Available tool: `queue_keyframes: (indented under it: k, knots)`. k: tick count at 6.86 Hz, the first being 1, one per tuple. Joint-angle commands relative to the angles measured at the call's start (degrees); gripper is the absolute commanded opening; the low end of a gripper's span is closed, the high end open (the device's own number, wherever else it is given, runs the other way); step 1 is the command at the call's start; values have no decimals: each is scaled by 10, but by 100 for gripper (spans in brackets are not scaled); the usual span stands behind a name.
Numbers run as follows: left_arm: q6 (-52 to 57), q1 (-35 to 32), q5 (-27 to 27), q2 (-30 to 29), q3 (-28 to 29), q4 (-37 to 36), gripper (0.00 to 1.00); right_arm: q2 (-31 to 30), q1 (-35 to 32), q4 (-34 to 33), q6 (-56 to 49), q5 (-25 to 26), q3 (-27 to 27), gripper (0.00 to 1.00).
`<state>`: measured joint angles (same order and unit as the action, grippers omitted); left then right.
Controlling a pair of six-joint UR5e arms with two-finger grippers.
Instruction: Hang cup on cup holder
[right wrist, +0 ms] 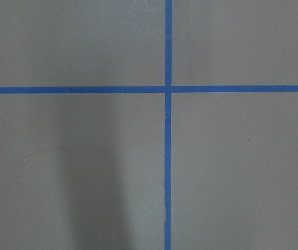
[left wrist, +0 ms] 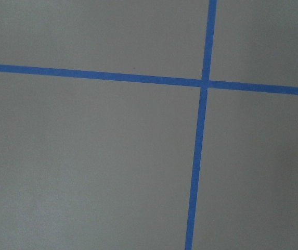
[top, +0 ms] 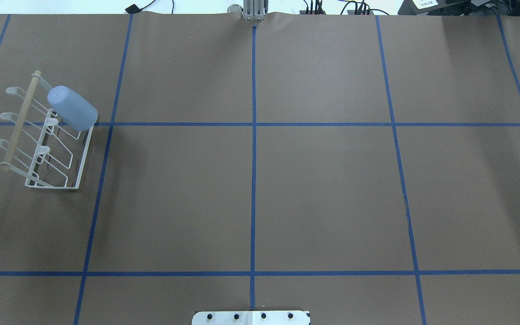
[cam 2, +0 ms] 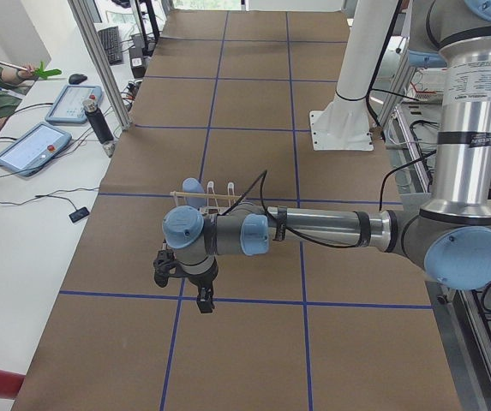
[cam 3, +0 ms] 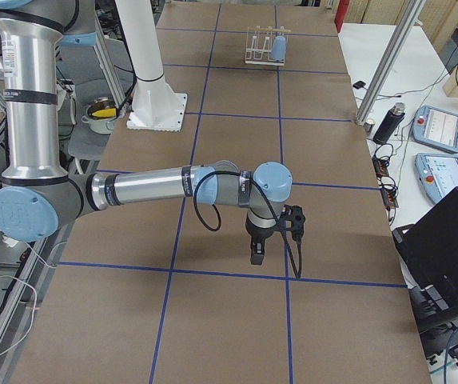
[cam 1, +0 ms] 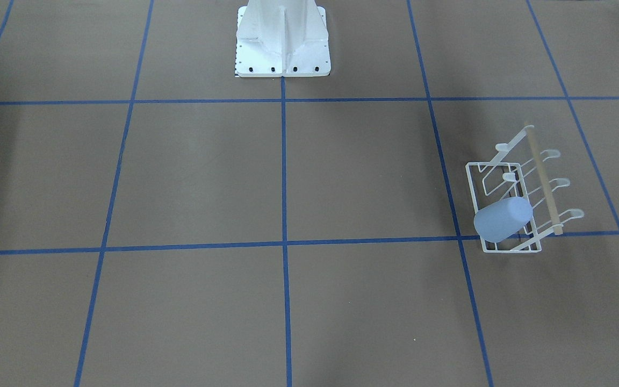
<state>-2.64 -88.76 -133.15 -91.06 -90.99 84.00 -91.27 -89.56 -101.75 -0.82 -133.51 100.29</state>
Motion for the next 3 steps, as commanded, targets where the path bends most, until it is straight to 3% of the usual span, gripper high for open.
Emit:
queue_keyframes:
  k: [1,3]
  knots:
    - [0,0,0,0,0,-1,99,1,-1,1,-2,1,-4,100]
    - [0,0,0,0,0,0,99,6,0,1,-2,2,-3,100]
